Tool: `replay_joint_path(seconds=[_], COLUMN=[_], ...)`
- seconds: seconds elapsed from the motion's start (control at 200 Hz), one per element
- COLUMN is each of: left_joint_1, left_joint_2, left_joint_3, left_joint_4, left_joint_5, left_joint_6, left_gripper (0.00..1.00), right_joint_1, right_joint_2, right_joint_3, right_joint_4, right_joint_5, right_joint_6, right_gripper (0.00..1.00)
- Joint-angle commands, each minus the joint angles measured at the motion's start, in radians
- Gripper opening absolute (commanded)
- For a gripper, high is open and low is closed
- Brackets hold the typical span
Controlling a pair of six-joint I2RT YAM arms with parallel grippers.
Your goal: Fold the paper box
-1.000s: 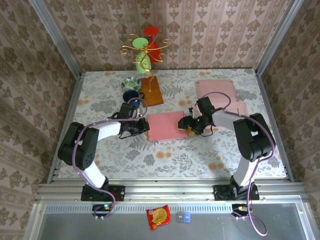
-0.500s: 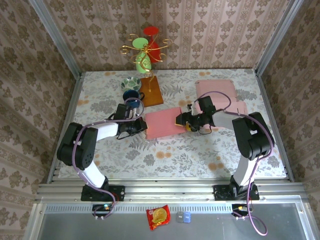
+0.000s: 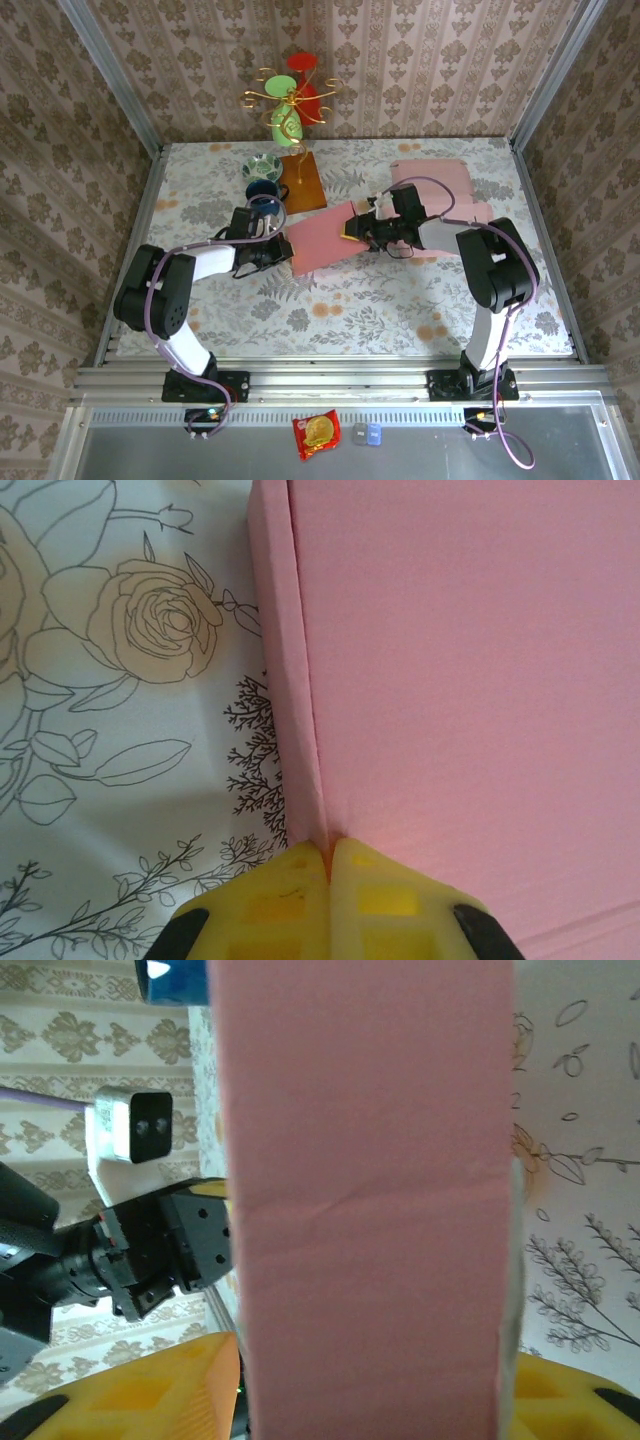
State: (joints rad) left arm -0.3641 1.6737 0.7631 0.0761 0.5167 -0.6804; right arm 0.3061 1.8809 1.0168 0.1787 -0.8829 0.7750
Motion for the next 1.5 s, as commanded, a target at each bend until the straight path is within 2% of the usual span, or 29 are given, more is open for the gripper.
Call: replay_joint_path(seconds=[0.0, 0.09, 0.25, 0.405, 0.495, 0.62, 0.73, 0.83, 0.91, 1.095, 1.35, 1.495], left_joint_1=[0.002, 0.001, -0.025, -0.086, -0.170, -0.242, -0.312, -0.347, -0.361, -0.417, -0.436, -0.449], left_joint_2=[0.027, -0.009, -0.190, -0.410, -0.491, -0.537, -0.593, -0.597, -0.581, -0.539, -0.500, -0.459], left_joint_3=[-0.033, -0.039, -0.078, -0.152, -0.160, -0.156, -0.174, -0.149, -0.126, -0.096, -0.096, -0.073], left_joint_4=[-0.050, -0.042, -0.006, 0.079, 0.029, -0.074, -0.093, -0.137, -0.174, -0.232, -0.199, -0.202], left_joint_5=[-0.029, -0.045, -0.124, -0.145, -0.135, -0.093, -0.170, -0.247, -0.262, -0.256, -0.301, -0.305], left_joint_6=[0.017, 0.030, 0.155, 0.429, 0.617, 0.867, 1.044, 1.147, 1.204, 1.291, 1.268, 1.270], left_gripper=[0.04, 0.08, 0.28, 0.35, 0.39, 0.44, 0.58, 0.63, 0.67, 0.68, 0.68, 0.63], right_joint_1=[0.011, 0.010, 0.009, 0.006, -0.001, -0.015, -0.016, -0.021, -0.022, -0.027, -0.027, -0.027], right_joint_2=[0.012, 0.003, -0.030, -0.101, -0.160, -0.210, -0.253, -0.307, -0.334, -0.385, -0.440, -0.506], right_joint_3=[0.037, 0.038, 0.029, -0.019, -0.056, -0.065, -0.101, -0.152, -0.177, -0.239, -0.296, -0.363], right_joint_4=[0.055, 0.046, 0.001, -0.004, -0.022, -0.180, -0.240, -0.300, -0.348, -0.375, -0.440, -0.449], right_joint_5=[-0.060, -0.060, -0.048, -0.033, -0.002, 0.005, -0.016, -0.018, -0.027, -0.041, -0.053, -0.055], right_joint_6=[0.044, 0.057, 0.122, 0.253, 0.350, 0.486, 0.617, 0.705, 0.742, 0.848, 0.899, 0.958], right_gripper=[0.46, 0.43, 0.37, 0.33, 0.33, 0.30, 0.30, 0.29, 0.29, 0.29, 0.29, 0.29])
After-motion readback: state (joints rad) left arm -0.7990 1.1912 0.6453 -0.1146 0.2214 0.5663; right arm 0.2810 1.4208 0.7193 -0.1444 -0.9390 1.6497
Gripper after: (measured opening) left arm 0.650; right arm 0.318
